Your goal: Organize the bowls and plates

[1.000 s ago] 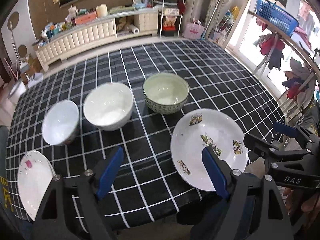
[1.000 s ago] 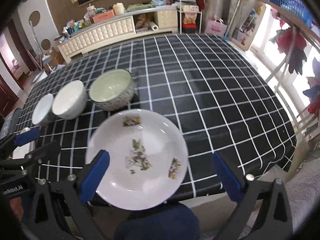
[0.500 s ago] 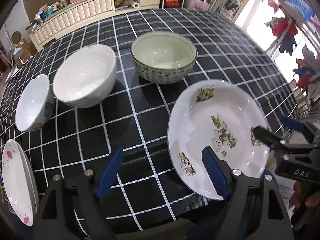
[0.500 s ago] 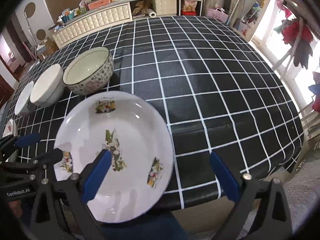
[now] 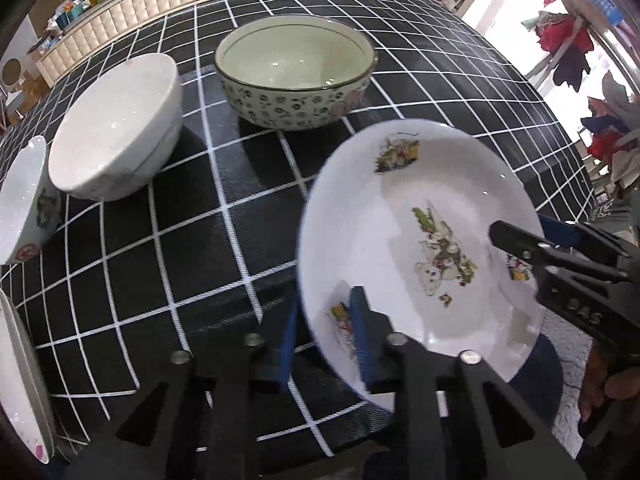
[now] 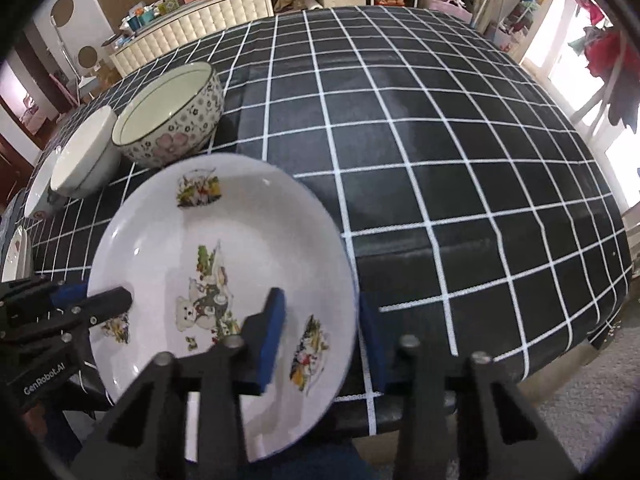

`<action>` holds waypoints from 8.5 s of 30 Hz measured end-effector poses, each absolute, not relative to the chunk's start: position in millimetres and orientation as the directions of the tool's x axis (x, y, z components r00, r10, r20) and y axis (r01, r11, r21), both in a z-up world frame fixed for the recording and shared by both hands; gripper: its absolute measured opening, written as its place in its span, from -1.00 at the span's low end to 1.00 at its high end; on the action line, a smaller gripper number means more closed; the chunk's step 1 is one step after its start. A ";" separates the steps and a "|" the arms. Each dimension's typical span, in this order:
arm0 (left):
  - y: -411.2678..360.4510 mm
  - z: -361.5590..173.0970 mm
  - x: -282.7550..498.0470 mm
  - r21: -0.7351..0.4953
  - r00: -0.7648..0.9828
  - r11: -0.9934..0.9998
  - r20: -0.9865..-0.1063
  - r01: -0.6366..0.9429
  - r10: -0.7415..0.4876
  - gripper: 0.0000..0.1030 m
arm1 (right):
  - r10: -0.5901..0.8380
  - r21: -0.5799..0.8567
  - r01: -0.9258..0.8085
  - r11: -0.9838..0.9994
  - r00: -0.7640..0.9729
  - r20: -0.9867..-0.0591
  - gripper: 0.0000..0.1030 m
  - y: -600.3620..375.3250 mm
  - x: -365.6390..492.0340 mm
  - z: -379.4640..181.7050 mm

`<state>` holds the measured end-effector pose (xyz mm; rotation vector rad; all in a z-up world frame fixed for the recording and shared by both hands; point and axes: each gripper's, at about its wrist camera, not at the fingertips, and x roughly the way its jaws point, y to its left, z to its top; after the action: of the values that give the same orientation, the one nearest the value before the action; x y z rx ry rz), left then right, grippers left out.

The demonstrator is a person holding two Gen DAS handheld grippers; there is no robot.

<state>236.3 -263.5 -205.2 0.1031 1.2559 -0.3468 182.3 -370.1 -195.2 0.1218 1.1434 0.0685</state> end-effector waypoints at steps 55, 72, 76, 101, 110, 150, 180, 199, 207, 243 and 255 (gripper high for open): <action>-7.1 -119.9 162.5 -0.052 0.471 0.999 -0.882 -0.016 -0.038 -0.73 | 0.218 0.093 -0.284 0.954 0.452 -0.865 -0.46 -125.2 167.1 -135.3; 89.8 -126.6 143.7 -0.057 0.454 0.980 -0.890 -0.191 0.037 -0.73 | 0.254 0.071 -0.420 0.905 0.398 -0.881 -0.46 -30.2 189.0 -149.5; 107.9 -132.4 144.3 -0.062 0.445 0.974 -0.894 -0.219 0.043 -0.73 | 0.251 0.055 -0.438 0.897 0.405 -0.879 -0.46 -16.9 189.7 -147.9; 164.5 -154.0 150.3 -0.102 0.420 0.956 -0.907 -0.275 0.024 -0.77 | 0.199 0.012 -0.460 0.888 0.361 -0.911 -0.46 28.3 199.7 -167.4; 165.0 -155.7 151.4 -0.107 0.427 0.955 -0.904 -0.275 0.022 -0.76 | 0.196 0.014 -0.460 0.888 0.350 -0.916 -0.46 28.6 198.7 -169.3; 57.3 -51.1 133.4 -0.060 0.630 0.995 -0.777 -0.073 -0.001 0.27 | 0.294 0.104 -0.343 0.933 0.567 -0.769 0.65 -89.7 161.7 -59.3; 18.7 -32.4 229.6 -0.028 0.635 0.999 -0.771 0.040 -0.047 0.27 | 0.286 0.083 -0.350 0.933 0.584 -0.759 0.65 -95.7 249.9 -48.5; 66.0 -98.8 296.3 -0.068 0.518 0.997 -0.854 -0.039 -0.038 0.27 | 0.289 0.067 -0.441 0.895 0.459 -0.840 0.37 -59.4 311.3 -113.6; 63.3 -133.0 309.7 -0.093 0.444 0.995 -0.894 -0.037 -0.067 -0.28 | 0.295 0.082 -0.468 0.880 0.404 -0.866 0.00 -52.6 329.8 -138.4; 24.4 -119.1 277.6 -0.069 0.419 0.996 -0.904 0.055 -0.086 -0.72 | 0.265 0.079 -0.379 0.922 0.468 -0.843 -0.65 -65.5 281.5 -110.2; 11.4 -89.5 220.7 -0.089 0.454 0.991 -0.882 0.100 -0.125 -0.72 | 0.260 0.099 -0.331 0.938 0.486 -0.834 -0.65 -87.9 224.3 -103.0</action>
<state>220.7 11.4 -89.5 -0.0255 1.0909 -0.1392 224.3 -87.9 -103.0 -0.0780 1.0006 0.3596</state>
